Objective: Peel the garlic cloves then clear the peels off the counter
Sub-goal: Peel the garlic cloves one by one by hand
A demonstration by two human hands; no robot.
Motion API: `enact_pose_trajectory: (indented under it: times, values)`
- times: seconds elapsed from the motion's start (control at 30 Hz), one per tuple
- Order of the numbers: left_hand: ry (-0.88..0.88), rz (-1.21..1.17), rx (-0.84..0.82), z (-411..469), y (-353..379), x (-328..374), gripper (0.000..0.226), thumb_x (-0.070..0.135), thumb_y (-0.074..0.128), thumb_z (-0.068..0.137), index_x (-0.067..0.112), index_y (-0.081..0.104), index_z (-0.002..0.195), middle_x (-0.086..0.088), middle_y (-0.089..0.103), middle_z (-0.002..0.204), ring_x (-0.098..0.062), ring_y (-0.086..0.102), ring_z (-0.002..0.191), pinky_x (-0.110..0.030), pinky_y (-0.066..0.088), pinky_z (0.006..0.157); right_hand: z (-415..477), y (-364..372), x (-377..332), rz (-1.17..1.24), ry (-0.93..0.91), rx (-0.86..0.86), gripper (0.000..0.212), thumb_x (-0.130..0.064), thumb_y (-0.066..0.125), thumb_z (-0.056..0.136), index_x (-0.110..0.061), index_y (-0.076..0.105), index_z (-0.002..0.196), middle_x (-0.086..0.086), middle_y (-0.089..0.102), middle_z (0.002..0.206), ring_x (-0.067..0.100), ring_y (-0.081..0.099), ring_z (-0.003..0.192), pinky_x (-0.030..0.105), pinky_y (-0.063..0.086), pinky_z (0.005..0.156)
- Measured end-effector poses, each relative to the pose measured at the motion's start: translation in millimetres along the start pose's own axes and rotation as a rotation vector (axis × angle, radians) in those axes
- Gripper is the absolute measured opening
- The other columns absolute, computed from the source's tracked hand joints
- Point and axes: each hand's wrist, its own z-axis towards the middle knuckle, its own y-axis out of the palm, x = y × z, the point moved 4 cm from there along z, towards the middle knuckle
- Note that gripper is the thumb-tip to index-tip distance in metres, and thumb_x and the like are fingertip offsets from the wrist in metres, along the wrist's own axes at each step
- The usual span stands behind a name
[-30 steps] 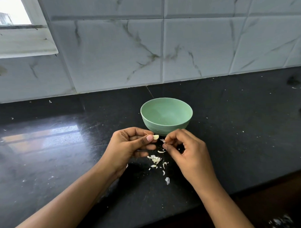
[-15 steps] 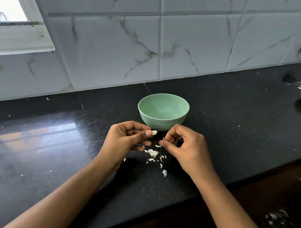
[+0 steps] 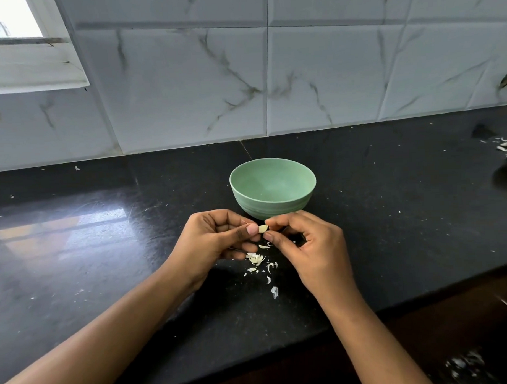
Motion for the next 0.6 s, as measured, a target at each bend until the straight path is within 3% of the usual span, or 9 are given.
enact_pose_trajectory:
  times: [0.2, 0.6]
  values:
    - [0.002, -0.003, -0.006, -0.2, 0.4, -0.2, 0.016, 0.019, 0.072, 0.063, 0.008, 0.069, 0.074, -0.008, 0.072, 0.068, -0.012, 0.067, 0.056, -0.017, 0.051, 0.048, -0.3, -1.2, -2.4, -0.020, -0.028, 0.030, 0.009, -0.013, 0.078, 0.074, -0.016, 0.073, 0.081, -0.012, 0.068, 0.076, 0.002, 0.063, 0.071, 0.021, 0.052, 0.064]
    - [-0.004, -0.005, -0.012, 1.5, -1.4, -0.6, 0.018, 0.020, 0.071, 0.064, 0.007, 0.068, 0.075, -0.011, 0.072, 0.069, -0.013, 0.068, 0.057, -0.018, 0.051, 0.048, 0.8, 4.6, -3.7, -0.141, -0.103, -0.075, 0.011, -0.024, 0.070, 0.080, -0.021, 0.060, 0.079, -0.012, 0.058, 0.076, 0.008, 0.056, 0.070, 0.036, 0.050, 0.059]
